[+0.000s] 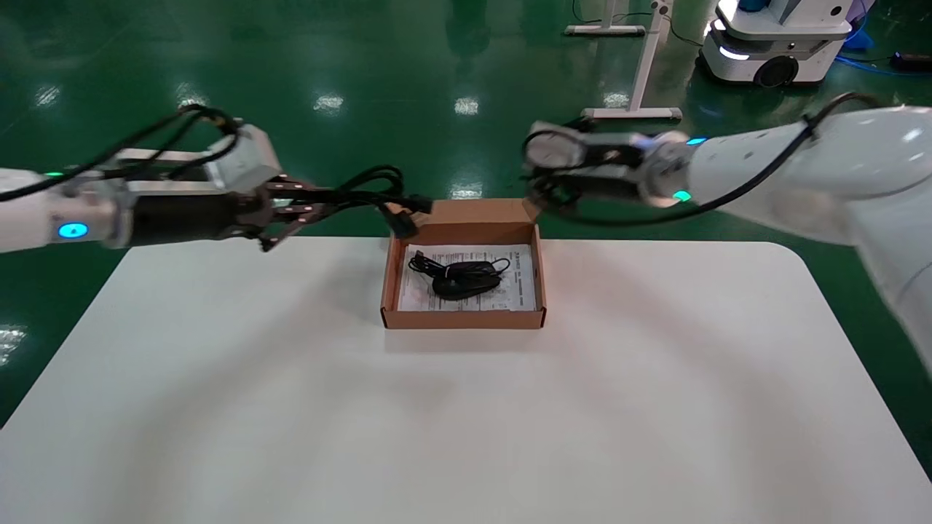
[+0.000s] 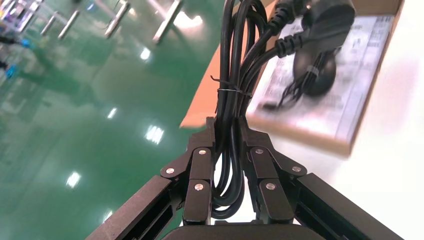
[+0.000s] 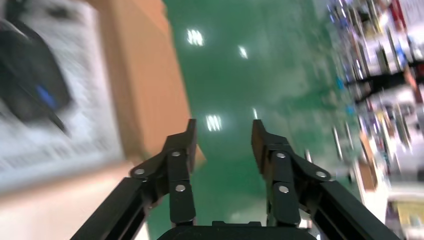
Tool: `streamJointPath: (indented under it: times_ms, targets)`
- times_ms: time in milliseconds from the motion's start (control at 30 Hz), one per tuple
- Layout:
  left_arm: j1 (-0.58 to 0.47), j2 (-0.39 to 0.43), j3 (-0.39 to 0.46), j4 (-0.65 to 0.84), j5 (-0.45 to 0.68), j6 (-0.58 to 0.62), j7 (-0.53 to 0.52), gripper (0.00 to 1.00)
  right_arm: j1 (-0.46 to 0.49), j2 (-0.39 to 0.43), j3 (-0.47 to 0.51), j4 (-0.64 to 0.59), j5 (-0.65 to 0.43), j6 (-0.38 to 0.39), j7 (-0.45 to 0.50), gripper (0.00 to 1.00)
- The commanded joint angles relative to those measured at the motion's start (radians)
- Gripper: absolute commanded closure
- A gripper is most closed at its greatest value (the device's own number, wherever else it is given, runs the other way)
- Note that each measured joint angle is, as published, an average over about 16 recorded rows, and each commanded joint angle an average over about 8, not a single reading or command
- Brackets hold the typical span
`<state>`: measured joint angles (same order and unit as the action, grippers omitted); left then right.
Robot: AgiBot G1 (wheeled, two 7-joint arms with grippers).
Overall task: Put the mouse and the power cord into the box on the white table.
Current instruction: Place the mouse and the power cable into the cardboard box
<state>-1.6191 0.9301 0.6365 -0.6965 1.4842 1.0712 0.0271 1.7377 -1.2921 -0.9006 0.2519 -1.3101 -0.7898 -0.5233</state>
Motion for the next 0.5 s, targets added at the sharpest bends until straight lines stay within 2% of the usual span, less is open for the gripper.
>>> streamJointPath:
  times_ms: [33,267,400,500]
  targets:
    - [-0.005,0.054,0.009,0.051,0.007,-0.017,0.035,1.00,0.034,0.018,0.008,-0.041,0.011,0.006,0.000,0.00]
    - [-0.031,0.243,0.027,0.278,0.001,-0.022,0.182,1.00,0.075,0.143,0.025,-0.102,0.038,-0.158,-0.058,0.00]
    - [-0.040,0.310,0.027,0.380,-0.007,-0.023,0.246,1.00,0.087,0.187,0.032,-0.132,0.051,-0.248,-0.086,0.00]
    - [-0.046,0.345,0.027,0.444,-0.009,-0.031,0.280,1.00,0.096,0.204,0.037,-0.154,0.059,-0.286,-0.101,0.00]
